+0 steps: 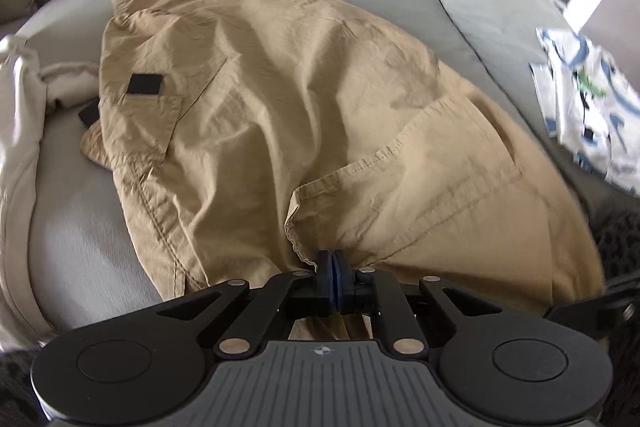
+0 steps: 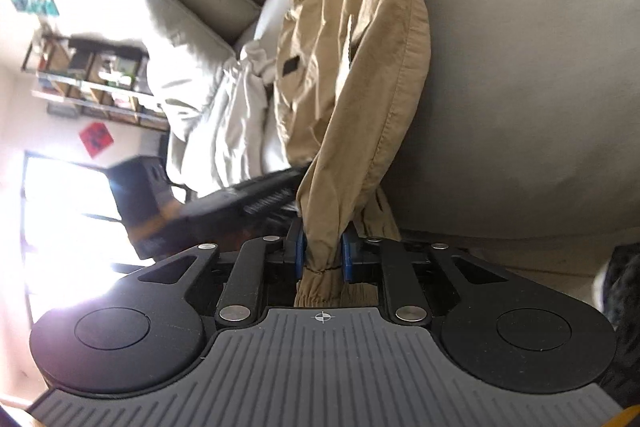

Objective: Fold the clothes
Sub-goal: 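Grasp the jacket hem with both grippers and lift it, then fold the lifted hem up toward the collar and open both grippers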

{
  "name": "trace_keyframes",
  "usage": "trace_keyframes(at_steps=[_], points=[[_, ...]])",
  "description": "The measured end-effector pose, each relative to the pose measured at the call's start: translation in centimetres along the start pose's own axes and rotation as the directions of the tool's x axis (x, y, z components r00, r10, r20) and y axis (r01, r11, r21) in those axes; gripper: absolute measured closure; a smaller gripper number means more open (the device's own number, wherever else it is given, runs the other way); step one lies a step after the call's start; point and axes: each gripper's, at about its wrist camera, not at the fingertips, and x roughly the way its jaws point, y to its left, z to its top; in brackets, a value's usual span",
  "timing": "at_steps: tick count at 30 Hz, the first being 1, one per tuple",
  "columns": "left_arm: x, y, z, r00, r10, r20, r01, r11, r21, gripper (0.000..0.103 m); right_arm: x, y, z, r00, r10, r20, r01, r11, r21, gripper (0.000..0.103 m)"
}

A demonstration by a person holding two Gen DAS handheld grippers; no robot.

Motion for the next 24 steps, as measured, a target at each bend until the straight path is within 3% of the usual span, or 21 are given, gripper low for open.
trace_keyframes(at_steps=[4,9,12,14,15,16,18,20,24], points=[[0.2,0.0,1.3,0.998,-0.011,-0.062,0.013,0.999,0.042,0.092,-0.1,0.6,0.7,0.997,0.061,0.048,-0.065,0.993,0.095,0.085],[1.0,-0.6,2.7,0.990,-0.004,-0.137,0.023,0.990,0.139,0.092,0.5,0.2,1.9,0.985,0.131,0.111,-0.155,0.957,0.244,0.085],[0.8,0.8,4.5,0.982,-0.065,-0.178,0.086,0.990,0.116,0.092,1.2,0.4,2.6,0.979,0.133,0.152,-0.170,0.949,0.265,0.085],[-1.6,2.6,5.2,0.995,-0.054,-0.080,0.059,0.996,0.068,0.084,1.6,0.5,3.4,0.971,0.150,0.184,-0.198,0.940,0.279,0.085],[-3.2,3.3,4.8,0.999,-0.035,-0.015,0.035,0.998,0.052,0.066,1.7,0.6,3.9,0.968,0.152,0.200,-0.206,0.936,0.284,0.085],[-4.8,3.9,4.4,0.999,-0.015,0.050,0.013,0.999,0.034,0.061,1.9,0.7,4.5,0.964,0.155,0.217,-0.214,0.933,0.289,0.085],[-8.1,5.3,3.5,0.983,0.029,0.179,-0.029,1.000,-0.005,0.061,2.6,0.9,5.6,0.959,0.150,0.240,-0.221,0.926,0.306,0.085],[-11.1,6.5,2.6,0.953,0.071,0.296,-0.059,0.997,-0.050,0.059,4.1,1.0,7.0,0.957,0.135,0.255,-0.217,0.919,0.328,0.085],[-11.5,5.5,-0.6,0.942,0.117,0.314,-0.089,0.991,-0.102,0.035,8.0,2.0,10.4,0.960,0.044,0.277,-0.140,0.931,0.338,0.084]])
